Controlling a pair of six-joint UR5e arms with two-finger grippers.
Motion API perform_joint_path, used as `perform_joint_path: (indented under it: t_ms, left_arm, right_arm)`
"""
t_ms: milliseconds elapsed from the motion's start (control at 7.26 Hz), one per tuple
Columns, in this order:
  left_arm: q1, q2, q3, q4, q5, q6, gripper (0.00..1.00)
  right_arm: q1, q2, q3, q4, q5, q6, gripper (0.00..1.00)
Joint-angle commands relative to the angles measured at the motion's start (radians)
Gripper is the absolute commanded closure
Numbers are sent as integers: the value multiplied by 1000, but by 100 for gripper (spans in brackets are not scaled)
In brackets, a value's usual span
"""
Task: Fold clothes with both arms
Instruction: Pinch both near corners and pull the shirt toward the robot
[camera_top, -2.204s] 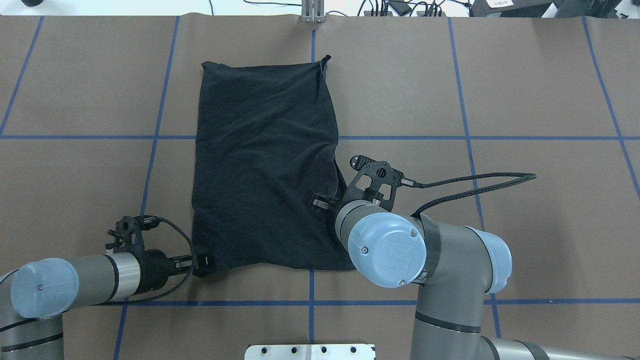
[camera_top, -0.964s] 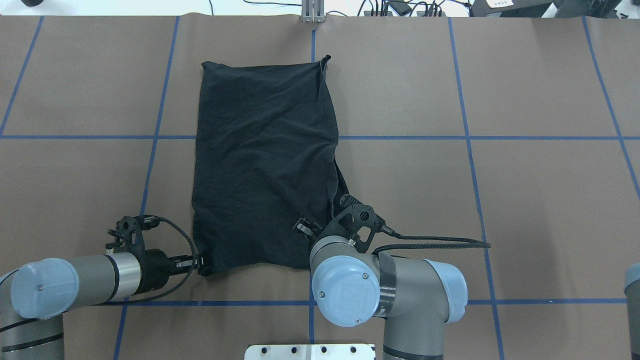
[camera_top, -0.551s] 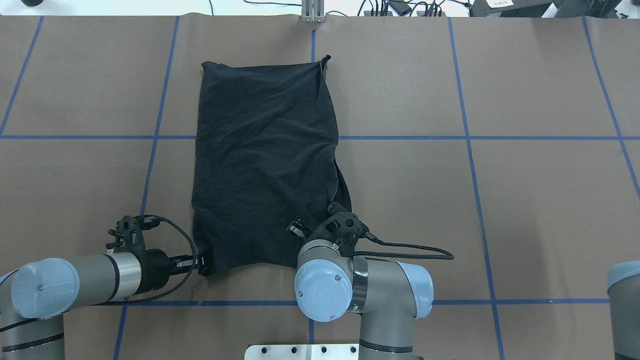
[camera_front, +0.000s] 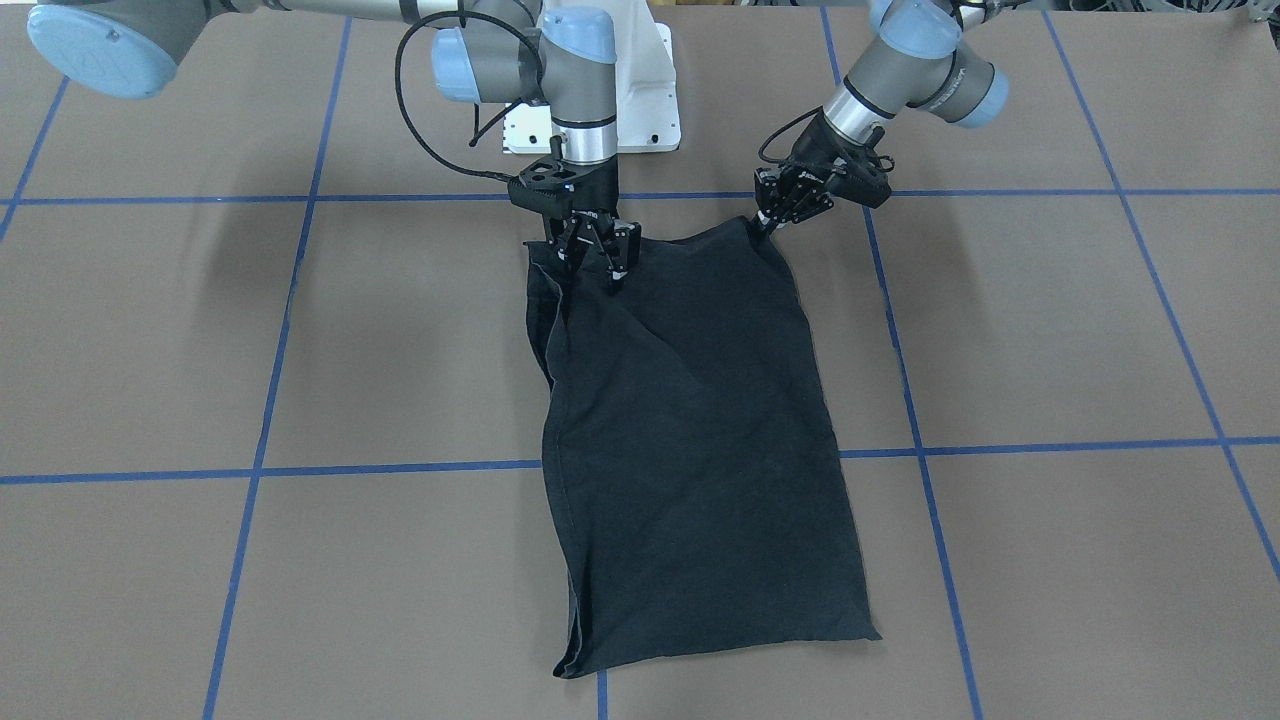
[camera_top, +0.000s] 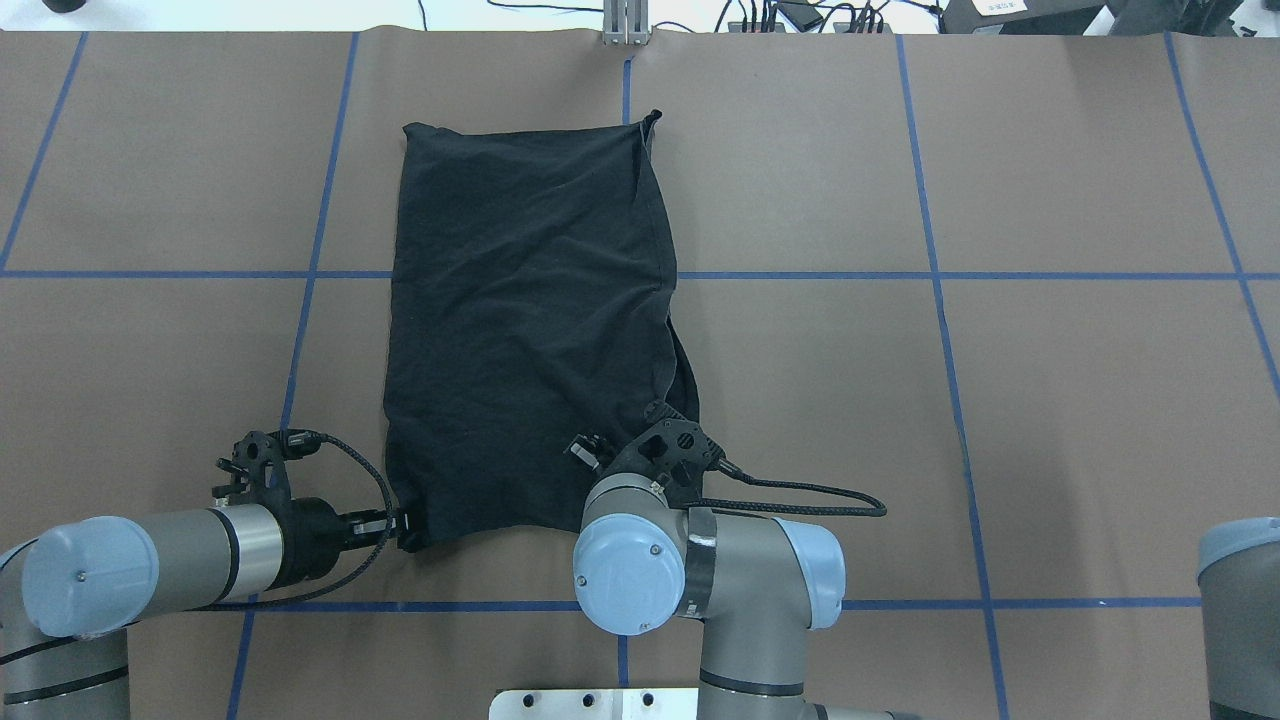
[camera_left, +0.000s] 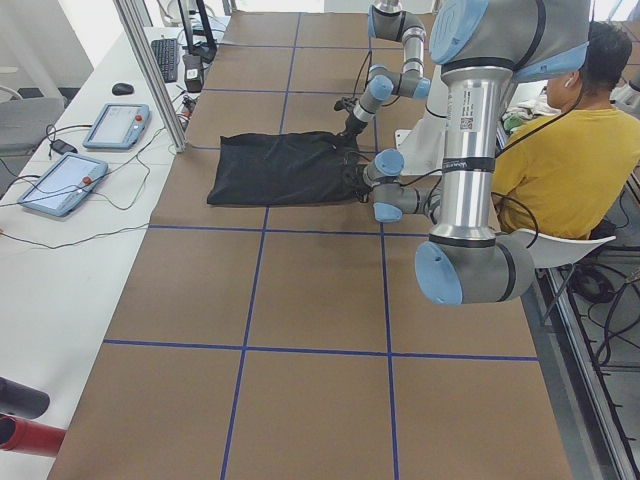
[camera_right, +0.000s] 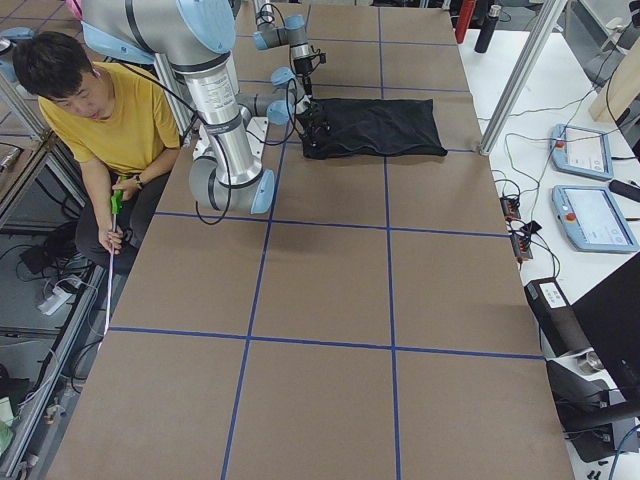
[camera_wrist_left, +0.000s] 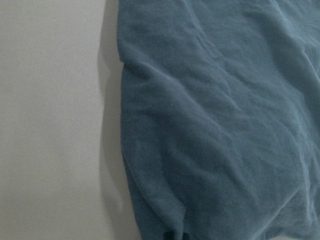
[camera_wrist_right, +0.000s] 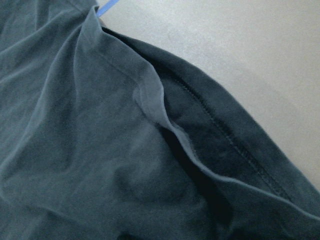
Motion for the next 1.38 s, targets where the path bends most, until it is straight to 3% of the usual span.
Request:
perform_joint_path:
  t_ms: [0, 138, 1240]
  left_arm:
    - [0, -1, -1, 0, 0, 0, 100]
    - [0, -1, 0, 0, 0, 0, 100]
    - [0, -2, -6, 0, 0, 0, 100]
  right_arm:
    - [5, 20, -23, 1, -2, 2, 77]
    - [9, 20, -22, 1, -2, -6, 100]
    - [27, 19, 32, -2, 11, -61, 100]
